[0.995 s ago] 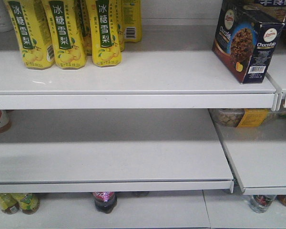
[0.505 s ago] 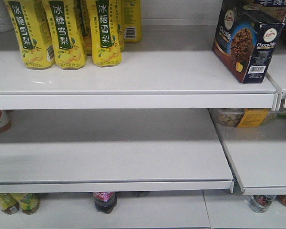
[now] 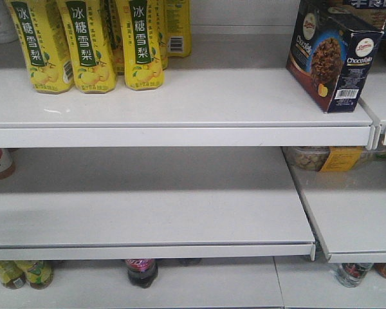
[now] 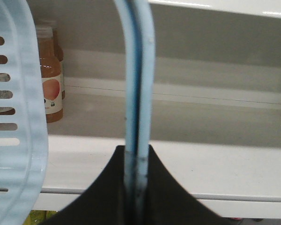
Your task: Left arm holds basket, right arm returns cookies
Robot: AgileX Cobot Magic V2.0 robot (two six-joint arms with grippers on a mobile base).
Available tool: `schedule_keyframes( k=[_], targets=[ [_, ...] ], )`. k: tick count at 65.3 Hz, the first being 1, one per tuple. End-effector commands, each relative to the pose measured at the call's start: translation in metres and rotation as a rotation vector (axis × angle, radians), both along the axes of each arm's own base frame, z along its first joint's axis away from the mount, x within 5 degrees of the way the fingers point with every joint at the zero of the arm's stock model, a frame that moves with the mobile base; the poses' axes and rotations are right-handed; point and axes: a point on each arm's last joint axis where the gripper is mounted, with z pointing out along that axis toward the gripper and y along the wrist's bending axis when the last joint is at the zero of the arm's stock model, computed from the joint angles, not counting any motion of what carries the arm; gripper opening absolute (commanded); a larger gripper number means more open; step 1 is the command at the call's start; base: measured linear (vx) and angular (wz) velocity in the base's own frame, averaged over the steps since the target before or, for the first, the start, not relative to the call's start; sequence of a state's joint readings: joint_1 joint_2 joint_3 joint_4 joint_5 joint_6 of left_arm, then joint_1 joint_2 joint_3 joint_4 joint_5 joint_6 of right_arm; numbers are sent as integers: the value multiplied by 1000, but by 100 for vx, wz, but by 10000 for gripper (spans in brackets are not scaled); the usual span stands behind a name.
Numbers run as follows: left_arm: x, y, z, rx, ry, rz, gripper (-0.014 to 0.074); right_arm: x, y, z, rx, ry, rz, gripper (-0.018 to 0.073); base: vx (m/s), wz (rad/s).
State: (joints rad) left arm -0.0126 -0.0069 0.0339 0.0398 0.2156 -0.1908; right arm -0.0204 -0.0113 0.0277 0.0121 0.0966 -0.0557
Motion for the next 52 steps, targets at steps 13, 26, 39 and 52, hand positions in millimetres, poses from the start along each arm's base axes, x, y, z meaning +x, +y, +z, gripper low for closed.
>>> schedule_keyframes(
  k=[13, 26, 39, 52],
  targets=[
    [-2, -1, 20, 30, -148, -11, -3, 0, 0, 2, -4, -78, -2, -6, 0, 0],
    [-2, -1, 20, 30, -148, -11, -3, 0, 0, 2, 17, -78, -2, -6, 0, 0],
    [-2, -1, 20, 30, -148, -11, -3, 0, 0, 2, 18, -77, -2, -6, 0, 0],
    [-2, -1, 20, 30, -148, -11, -3, 0, 0, 2, 14, -76, -2, -6, 0, 0]
  ],
)
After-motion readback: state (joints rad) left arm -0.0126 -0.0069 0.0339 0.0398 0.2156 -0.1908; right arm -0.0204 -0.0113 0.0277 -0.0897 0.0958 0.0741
